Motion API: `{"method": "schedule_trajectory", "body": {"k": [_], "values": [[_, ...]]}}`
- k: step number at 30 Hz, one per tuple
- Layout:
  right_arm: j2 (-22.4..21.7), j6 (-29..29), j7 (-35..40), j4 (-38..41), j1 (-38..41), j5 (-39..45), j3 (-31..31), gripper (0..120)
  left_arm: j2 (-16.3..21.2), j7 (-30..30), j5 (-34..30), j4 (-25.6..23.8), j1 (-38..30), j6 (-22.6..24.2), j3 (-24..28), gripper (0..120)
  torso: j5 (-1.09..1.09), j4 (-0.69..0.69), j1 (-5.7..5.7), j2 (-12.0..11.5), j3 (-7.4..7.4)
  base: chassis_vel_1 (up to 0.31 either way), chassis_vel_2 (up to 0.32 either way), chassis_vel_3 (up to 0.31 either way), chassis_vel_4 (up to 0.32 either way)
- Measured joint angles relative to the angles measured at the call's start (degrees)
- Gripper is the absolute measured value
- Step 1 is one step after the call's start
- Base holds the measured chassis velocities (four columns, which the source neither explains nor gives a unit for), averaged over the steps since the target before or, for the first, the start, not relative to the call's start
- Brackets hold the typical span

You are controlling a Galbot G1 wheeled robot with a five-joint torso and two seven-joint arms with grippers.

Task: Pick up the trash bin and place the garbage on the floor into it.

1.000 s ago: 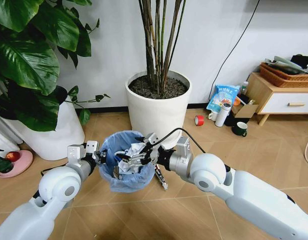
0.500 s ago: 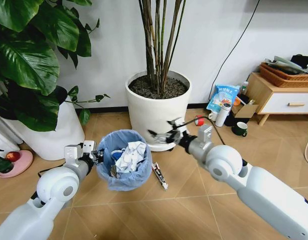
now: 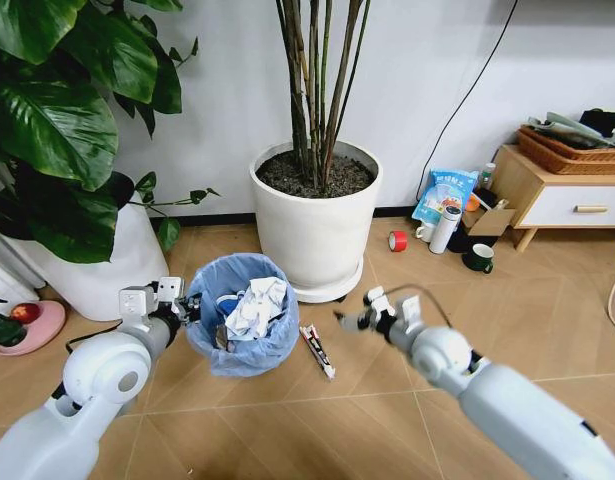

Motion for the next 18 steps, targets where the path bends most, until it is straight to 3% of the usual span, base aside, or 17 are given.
{"method": "schedule_trajectory", "body": {"k": [4,11,18], "values": [[3.2,0.7,-1.1,-4.5,-0.3,-3.2,-0.5,100,0.1,0.2,0.0,0.0,0.0,0.0,-0.1,0,-0.03,0.0,0.0,0.0,0.0,0.0,0.0,0.0,0.0],[14.0,4.0,-3.2,-15.8,0.9,-9.2,-0.5,100,1.0,0.3,-0.5,-0.4,-0.2,-0.1,-0.1,0,-0.01,0.02,0.0,0.0,0.0,0.0,0.0,0.0,0.0],[17.7,4.8,-3.7,-23.3,2.9,-10.4,0.0,100,0.9,0.3,-0.6,-0.7,-0.1,-0.2,0.0,0,-0.02,0.01,0.0,0.0,0.0,0.0,0.0,0.0,0.0]]}}
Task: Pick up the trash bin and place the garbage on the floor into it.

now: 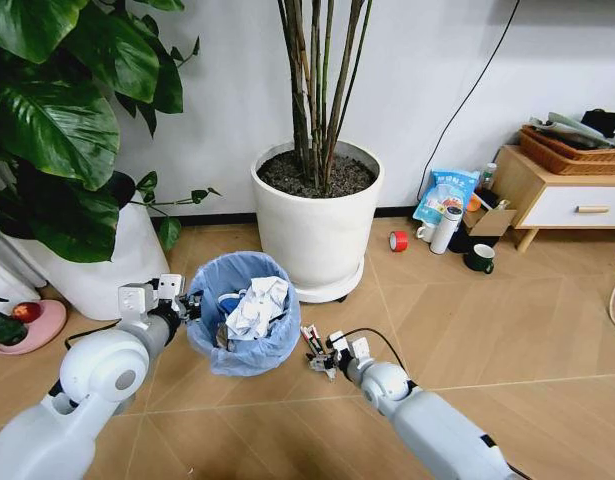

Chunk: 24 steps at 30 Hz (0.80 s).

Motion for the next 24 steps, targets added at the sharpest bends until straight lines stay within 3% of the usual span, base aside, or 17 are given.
{"method": "schedule_trajectory", "body": {"k": [15,24], "values": [[2.4,1.5,-1.7,-7.8,1.2,-0.8,1.2,98,-0.6,0.0,0.2,-0.1,0.0,-0.2,0.2,0,0.01,0.0,0.0,0.0,0.0,0.0,0.0,0.0,0.0],[3.4,2.8,-2.4,-10.8,1.8,-1.7,1.9,70,-0.5,-0.1,0.2,-0.3,0.0,-0.2,0.2,0,0.01,-0.01,0.0,0.0,0.0,0.0,0.0,0.0,0.0]]}}
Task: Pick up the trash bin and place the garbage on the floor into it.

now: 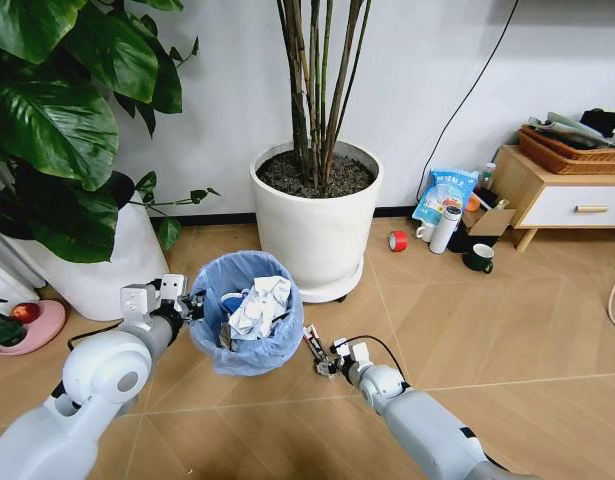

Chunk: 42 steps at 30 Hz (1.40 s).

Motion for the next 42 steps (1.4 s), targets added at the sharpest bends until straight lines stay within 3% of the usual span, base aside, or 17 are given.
{"method": "schedule_trajectory", "body": {"k": [1,4,5,8,11,13,15,18,23,42], "values": [[0.0,0.0,0.0,0.0,0.0,0.0,0.0,70,0.0,0.0,0.0,0.0,0.0,0.0,0.0,0,0.0,0.0,0.0,0.0,0.0,0.0,0.0,0.0,0.0],[0.1,0.7,-0.2,-0.5,0.0,-0.2,0.3,51,0.0,0.0,0.0,0.0,0.0,0.0,0.1,0,-0.01,0.0,0.0,0.0,0.0,0.0,0.0,0.0,0.0],[0.1,0.7,-0.2,-0.5,0.0,-0.2,0.3,51,0.0,0.0,0.0,0.0,0.0,0.0,0.1,0,-0.01,0.0,0.0,0.0,0.0,0.0,0.0,0.0,0.0],[-0.8,1.3,-0.4,0.0,-0.7,-0.2,0.1,35,0.0,0.0,0.1,-0.1,0.1,-0.1,0.0,0,0.0,0.0,0.0,0.0,-0.01,0.0,0.0,0.0,0.0],[-0.9,1.3,-0.4,0.2,-0.9,-0.1,0.3,26,0.0,0.0,0.1,-0.1,0.1,-0.1,0.0,0,-0.01,0.0,0.0,0.0,-0.01,0.0,0.0,0.0,0.0],[-0.9,1.3,-0.4,0.2,-0.9,-0.1,0.3,26,-0.1,0.0,0.1,-0.1,0.1,-0.2,0.0,0,0.0,0.0,0.0,0.0,-0.01,0.0,0.0,0.0,0.0],[-0.9,1.3,-0.4,0.9,-1.3,0.0,0.7,11,-0.2,-0.1,0.1,-0.1,0.0,-0.2,0.1,0,0.0,0.0,0.0,0.0,-0.01,0.0,0.0,0.0,0.0],[-1.0,1.2,-0.4,1.6,-1.5,0.4,0.9,2,-0.2,-0.1,0.1,-0.1,0.0,-0.2,0.1,0,0.01,0.01,0.0,0.0,0.01,0.0,0.0,0.0,0.0],[-2.9,1.1,0.0,5.7,-2.4,1.7,1.4,0,-0.1,-0.1,0.1,-0.1,0.2,-0.2,0.1,0,0.02,0.01,0.0,0.0,0.01,0.0,0.0,0.0,0.0],[-18.6,-0.3,2.7,32.7,-6.5,6.5,6.5,0,-1.0,-0.2,1.1,0.9,0.7,0.0,0.1,0,0.02,0.0,0.0,0.0,0.0,0.0,0.0,0.0,0.0]]}}
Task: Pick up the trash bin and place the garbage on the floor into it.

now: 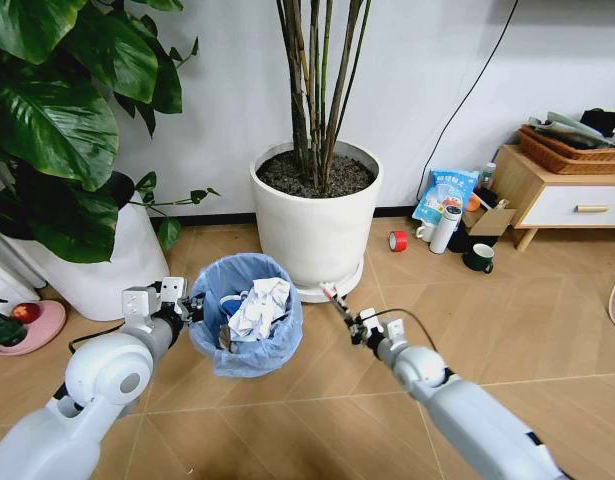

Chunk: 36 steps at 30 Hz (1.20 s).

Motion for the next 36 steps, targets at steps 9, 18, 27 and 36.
{"method": "schedule_trajectory", "body": {"k": [9,18,27,36], "values": [[-5.0,0.0,1.0,16.9,-0.9,3.4,3.6,0,-0.3,-0.2,0.4,0.1,0.6,0.1,0.7,0,0.0,0.0,0.0,0.0,0.0,0.0,0.0,0.0,0.0],[-5.4,-4.7,3.2,29.7,8.9,15.3,-1.6,0,-0.5,0.1,-0.3,1.1,-0.8,0.1,3.0,0,-0.01,0.02,0.0,0.0,0.0,0.0,0.0,0.0,0.0],[-5.2,-6.4,3.4,34.2,14.3,20.4,-10.6,0,-0.7,0.8,-1.0,1.5,-1.8,0.0,3.6,0,-0.02,0.01,0.0,0.0,0.0,0.0,0.0,0.0,0.0],[-5.4,-7.3,3.1,33.1,14.2,18.9,-16.2,0,-0.5,0.9,-1.3,1.4,-2.0,-0.3,3.2,0,-0.01,0.0,0.0,0.0,0.0,0.0,0.0,0.0,0.0]]}}
